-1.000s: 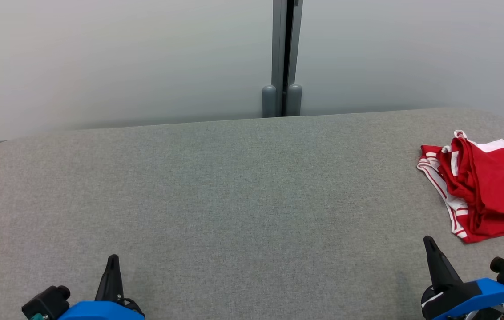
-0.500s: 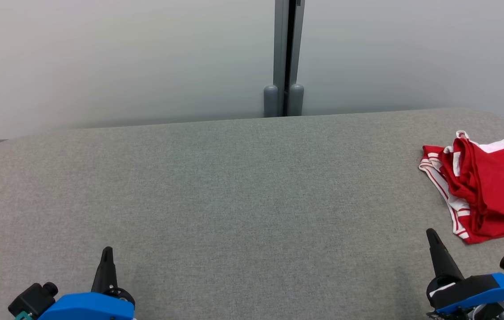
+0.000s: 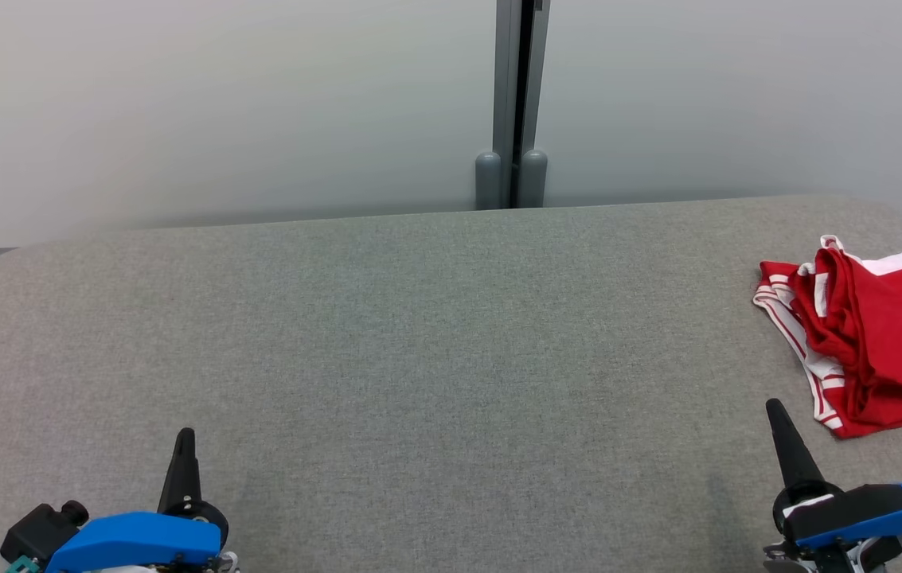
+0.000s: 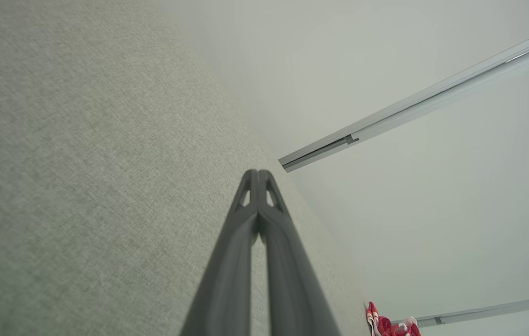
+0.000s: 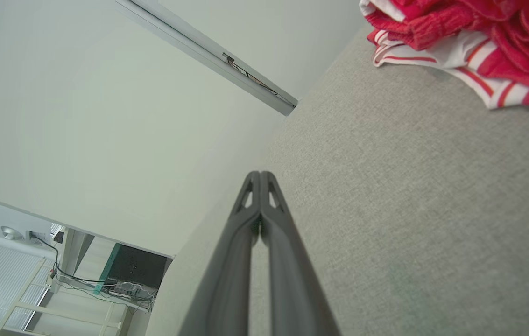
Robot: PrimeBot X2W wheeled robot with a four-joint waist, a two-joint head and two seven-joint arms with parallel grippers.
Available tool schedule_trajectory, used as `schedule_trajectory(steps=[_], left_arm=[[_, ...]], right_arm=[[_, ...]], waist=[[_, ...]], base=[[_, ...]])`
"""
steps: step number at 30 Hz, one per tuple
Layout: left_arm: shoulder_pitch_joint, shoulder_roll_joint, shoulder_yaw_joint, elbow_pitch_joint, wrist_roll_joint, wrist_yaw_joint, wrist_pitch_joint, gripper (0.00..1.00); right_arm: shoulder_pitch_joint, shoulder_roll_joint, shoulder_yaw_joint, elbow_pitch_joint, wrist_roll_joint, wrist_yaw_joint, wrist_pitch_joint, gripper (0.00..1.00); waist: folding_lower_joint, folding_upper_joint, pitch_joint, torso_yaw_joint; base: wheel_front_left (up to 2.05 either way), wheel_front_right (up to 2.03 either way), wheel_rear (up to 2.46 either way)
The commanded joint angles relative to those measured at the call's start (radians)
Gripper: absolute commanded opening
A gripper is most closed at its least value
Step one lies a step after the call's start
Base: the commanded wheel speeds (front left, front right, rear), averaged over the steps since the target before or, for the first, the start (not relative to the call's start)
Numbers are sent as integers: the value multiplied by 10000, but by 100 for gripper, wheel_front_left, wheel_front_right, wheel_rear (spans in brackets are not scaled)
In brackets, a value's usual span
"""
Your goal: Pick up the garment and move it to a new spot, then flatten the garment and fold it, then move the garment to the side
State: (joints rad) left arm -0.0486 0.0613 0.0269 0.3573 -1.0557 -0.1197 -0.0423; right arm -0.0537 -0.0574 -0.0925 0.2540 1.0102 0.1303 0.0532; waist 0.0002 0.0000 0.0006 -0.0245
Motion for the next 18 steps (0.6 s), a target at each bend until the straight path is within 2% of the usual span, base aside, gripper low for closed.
schedule_trajectory(steps=[1, 18], left_arm=[[-294, 30, 116, -165, -276, -59, 78, 0], [-405, -12, 341, -455, -1799, -75, 513, 0]], right_arm=[[-238, 0, -41, -116, 321, 4, 47, 0], [-357, 22, -96, -118, 1969, 5, 221, 0]], waist=[[-1, 0, 0, 5], [-1, 0, 6, 60]], base=[[0, 0, 0], [0, 0, 0]])
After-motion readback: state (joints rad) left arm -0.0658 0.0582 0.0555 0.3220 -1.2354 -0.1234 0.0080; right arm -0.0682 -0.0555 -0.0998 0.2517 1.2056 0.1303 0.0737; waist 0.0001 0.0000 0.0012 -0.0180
